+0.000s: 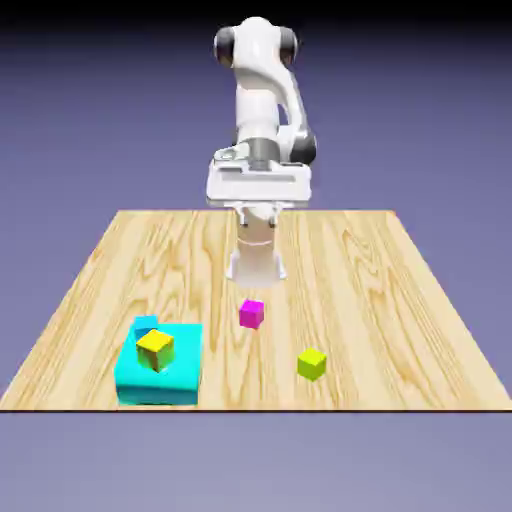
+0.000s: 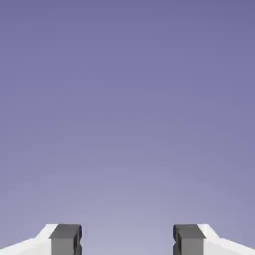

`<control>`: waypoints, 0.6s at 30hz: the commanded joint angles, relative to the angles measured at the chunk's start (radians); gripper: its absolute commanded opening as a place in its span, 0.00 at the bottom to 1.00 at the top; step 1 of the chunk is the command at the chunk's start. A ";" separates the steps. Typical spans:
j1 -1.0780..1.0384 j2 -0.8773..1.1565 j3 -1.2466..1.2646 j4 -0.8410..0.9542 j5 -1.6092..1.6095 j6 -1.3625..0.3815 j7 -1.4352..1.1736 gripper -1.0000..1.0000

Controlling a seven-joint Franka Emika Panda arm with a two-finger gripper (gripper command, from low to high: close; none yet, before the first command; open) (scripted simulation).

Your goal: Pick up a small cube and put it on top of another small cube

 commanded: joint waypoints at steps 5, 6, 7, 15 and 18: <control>0.015 0.168 -0.067 -0.075 0.036 -0.218 0.087 0.50; 0.018 0.202 -0.080 -0.090 0.043 -0.261 0.104 0.50; 0.021 0.235 -0.094 -0.105 0.051 -0.304 0.121 0.50; 0.004 0.475 -0.088 -0.161 0.157 -0.371 0.135 0.50; -0.024 0.584 -0.029 -0.159 0.236 -0.267 0.081 0.50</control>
